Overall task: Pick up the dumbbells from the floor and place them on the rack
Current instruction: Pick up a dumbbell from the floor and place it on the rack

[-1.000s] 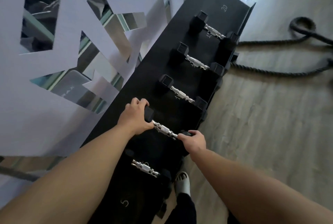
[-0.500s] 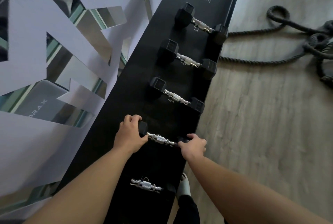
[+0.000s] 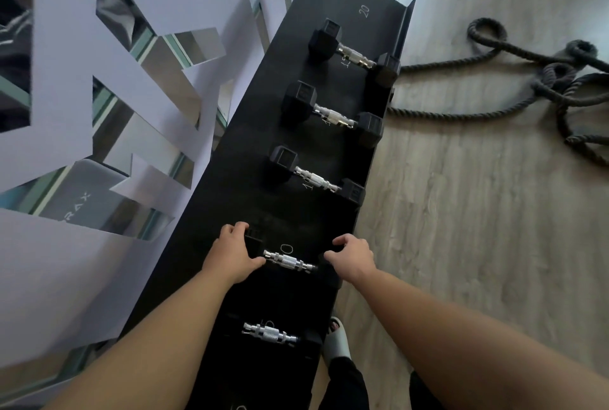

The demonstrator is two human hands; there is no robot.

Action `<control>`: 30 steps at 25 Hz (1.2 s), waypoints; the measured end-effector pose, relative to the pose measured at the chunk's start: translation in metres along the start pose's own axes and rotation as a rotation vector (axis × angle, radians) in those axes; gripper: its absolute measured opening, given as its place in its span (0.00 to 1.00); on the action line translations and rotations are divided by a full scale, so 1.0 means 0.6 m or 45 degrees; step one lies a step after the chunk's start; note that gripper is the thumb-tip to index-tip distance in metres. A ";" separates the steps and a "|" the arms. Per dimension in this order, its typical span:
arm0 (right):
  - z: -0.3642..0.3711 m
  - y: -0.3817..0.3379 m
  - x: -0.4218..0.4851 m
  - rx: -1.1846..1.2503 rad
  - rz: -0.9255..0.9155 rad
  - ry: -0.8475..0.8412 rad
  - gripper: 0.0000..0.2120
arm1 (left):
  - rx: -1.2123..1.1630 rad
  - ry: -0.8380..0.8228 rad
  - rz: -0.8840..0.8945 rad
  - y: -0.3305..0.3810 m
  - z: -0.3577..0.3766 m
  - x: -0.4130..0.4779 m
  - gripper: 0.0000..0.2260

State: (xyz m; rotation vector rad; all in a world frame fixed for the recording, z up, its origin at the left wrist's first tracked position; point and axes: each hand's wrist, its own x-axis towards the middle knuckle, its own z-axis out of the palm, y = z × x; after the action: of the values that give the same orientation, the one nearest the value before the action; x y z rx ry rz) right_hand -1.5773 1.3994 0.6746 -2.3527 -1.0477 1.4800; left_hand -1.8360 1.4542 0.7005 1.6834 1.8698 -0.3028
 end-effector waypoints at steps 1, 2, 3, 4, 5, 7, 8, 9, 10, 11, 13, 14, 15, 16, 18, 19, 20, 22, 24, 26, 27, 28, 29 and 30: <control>0.001 0.004 -0.003 -0.002 0.024 -0.036 0.24 | -0.004 -0.019 -0.046 0.006 0.005 0.000 0.43; 0.006 0.013 -0.006 0.011 0.058 -0.083 0.27 | 0.009 -0.034 -0.077 0.011 0.013 0.000 0.45; 0.016 0.025 -0.010 0.016 0.094 -0.133 0.30 | 0.037 -0.040 -0.094 0.014 0.023 0.001 0.46; 0.030 0.038 -0.012 0.006 0.125 -0.174 0.34 | 0.068 -0.038 -0.102 0.015 0.032 0.005 0.47; 0.045 0.051 -0.013 0.004 0.141 -0.196 0.37 | 0.092 -0.032 -0.109 0.015 0.040 0.009 0.47; 0.070 0.065 -0.011 0.061 0.135 -0.151 0.40 | 0.117 -0.008 -0.115 0.012 0.046 0.017 0.47; 0.077 0.068 -0.007 0.102 0.129 -0.107 0.40 | 0.116 0.009 -0.118 0.010 0.048 0.022 0.45; 0.082 0.067 -0.002 0.133 0.129 -0.069 0.40 | 0.108 0.035 -0.123 0.008 0.051 0.027 0.43; 0.084 0.065 0.003 0.156 0.142 -0.044 0.40 | 0.108 0.063 -0.121 0.006 0.052 0.030 0.40; 0.085 0.061 0.007 0.176 0.165 -0.031 0.40 | 0.119 0.082 -0.111 0.004 0.054 0.033 0.39; 0.087 0.056 0.016 0.191 0.207 -0.012 0.39 | 0.129 0.087 -0.103 0.000 0.057 0.042 0.38; 0.089 0.055 0.018 0.193 0.222 -0.001 0.38 | 0.130 0.075 -0.102 -0.001 0.056 0.046 0.38; 0.089 0.053 0.019 0.193 0.230 0.009 0.38 | 0.135 0.063 -0.100 -0.002 0.055 0.050 0.38; 0.089 0.052 0.021 0.190 0.233 0.020 0.38 | 0.137 0.055 -0.099 -0.003 0.054 0.054 0.39; 0.090 0.051 0.026 0.188 0.227 0.039 0.38 | 0.122 0.054 -0.096 -0.006 0.053 0.062 0.40; 0.091 0.052 0.027 0.190 0.221 0.048 0.37 | 0.123 0.055 -0.088 -0.007 0.054 0.067 0.40; 0.093 0.053 0.028 0.189 0.216 0.054 0.37 | 0.129 0.055 -0.081 -0.007 0.054 0.069 0.39; 0.093 0.053 0.031 0.162 0.217 0.048 0.37 | 0.121 0.056 -0.096 -0.008 0.052 0.073 0.40; 0.088 0.053 0.034 0.130 0.219 -0.004 0.38 | 0.115 0.038 -0.089 -0.013 0.049 0.071 0.42; 0.077 0.047 0.035 0.094 0.194 -0.063 0.39 | 0.129 -0.006 -0.051 -0.015 0.040 0.062 0.44; 0.069 0.043 0.034 0.057 0.182 -0.071 0.39 | 0.143 -0.022 -0.038 -0.014 0.033 0.057 0.45; 0.062 0.038 0.032 0.003 0.164 -0.062 0.38 | 0.165 -0.027 -0.026 -0.011 0.025 0.052 0.44; 0.054 0.033 0.029 -0.063 0.132 -0.043 0.36 | 0.189 -0.020 -0.009 -0.006 0.016 0.045 0.43; 0.046 0.025 0.024 -0.126 0.086 -0.031 0.34 | 0.212 -0.004 0.016 0.000 0.006 0.038 0.41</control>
State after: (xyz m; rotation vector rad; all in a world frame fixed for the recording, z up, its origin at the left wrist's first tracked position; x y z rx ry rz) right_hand -1.5895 1.3915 0.6433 -2.4667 -1.0806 1.5172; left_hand -1.8353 1.4713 0.6849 1.8021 1.8749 -0.4671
